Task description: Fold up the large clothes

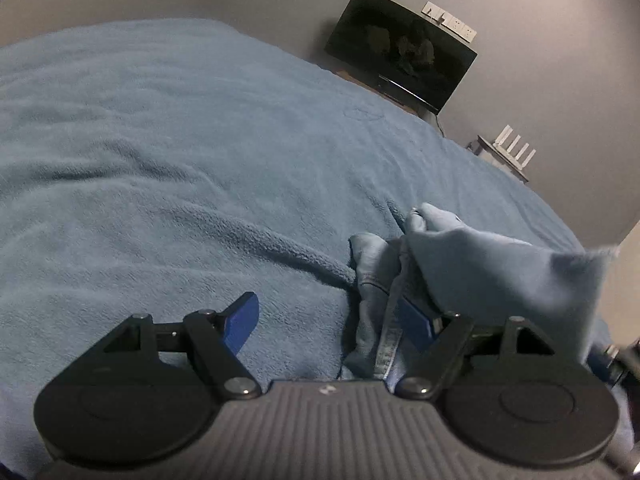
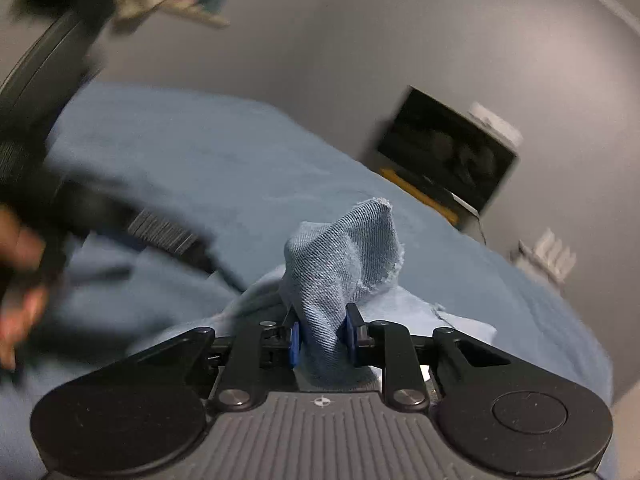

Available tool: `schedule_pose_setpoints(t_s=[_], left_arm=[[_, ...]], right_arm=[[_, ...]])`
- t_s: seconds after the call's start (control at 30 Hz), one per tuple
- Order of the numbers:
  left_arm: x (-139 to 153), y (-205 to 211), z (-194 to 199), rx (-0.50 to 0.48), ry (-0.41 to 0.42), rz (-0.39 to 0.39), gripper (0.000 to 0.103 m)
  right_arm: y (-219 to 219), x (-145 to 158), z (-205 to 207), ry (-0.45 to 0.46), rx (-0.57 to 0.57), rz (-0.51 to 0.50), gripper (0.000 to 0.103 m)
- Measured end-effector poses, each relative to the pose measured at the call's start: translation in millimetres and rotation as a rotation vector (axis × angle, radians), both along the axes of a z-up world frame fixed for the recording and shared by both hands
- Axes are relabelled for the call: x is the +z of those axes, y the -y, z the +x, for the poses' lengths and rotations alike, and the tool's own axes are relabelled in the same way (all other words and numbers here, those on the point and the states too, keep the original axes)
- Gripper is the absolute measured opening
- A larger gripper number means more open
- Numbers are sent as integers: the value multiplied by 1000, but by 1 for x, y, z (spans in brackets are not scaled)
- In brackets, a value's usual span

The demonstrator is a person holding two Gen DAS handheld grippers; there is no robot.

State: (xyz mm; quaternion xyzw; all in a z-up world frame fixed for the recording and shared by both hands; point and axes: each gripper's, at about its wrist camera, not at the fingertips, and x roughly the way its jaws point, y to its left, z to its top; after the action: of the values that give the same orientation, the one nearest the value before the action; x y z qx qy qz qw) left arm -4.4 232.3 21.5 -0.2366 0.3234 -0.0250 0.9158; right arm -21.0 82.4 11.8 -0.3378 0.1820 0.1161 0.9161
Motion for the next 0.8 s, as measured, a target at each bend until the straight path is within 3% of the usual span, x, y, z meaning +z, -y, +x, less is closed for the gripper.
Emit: schedule_pose_setpoints(t_s=[0.17, 0.33, 0.47, 0.53, 0.57, 0.6, 0.67, 0.8], left_arm=[[3, -1, 2, 3, 38, -26, 77], [14, -6, -2, 0, 159, -120, 77], [23, 14, -3, -187, 253, -196, 77], [27, 31, -2, -276, 255, -164, 77], [27, 38, 1, -304, 239, -129, 71], [25, 44, 4, -326, 215, -94, 51], [19, 52, 11, -362, 150, -48, 25], [17, 41, 17, -359, 99, -66, 8]], right_arm=[[1, -9, -30, 4, 113, -72, 22], [14, -28, -46, -70, 206, -126, 24], [25, -17, -54, -140, 281, -30, 25], [30, -11, -56, -154, 274, 20, 39], [34, -8, -57, -155, 266, 45, 42], [39, -4, -58, -160, 258, 73, 47], [44, 6, -60, -177, 262, 114, 56], [75, 31, -75, -209, 258, 206, 68]])
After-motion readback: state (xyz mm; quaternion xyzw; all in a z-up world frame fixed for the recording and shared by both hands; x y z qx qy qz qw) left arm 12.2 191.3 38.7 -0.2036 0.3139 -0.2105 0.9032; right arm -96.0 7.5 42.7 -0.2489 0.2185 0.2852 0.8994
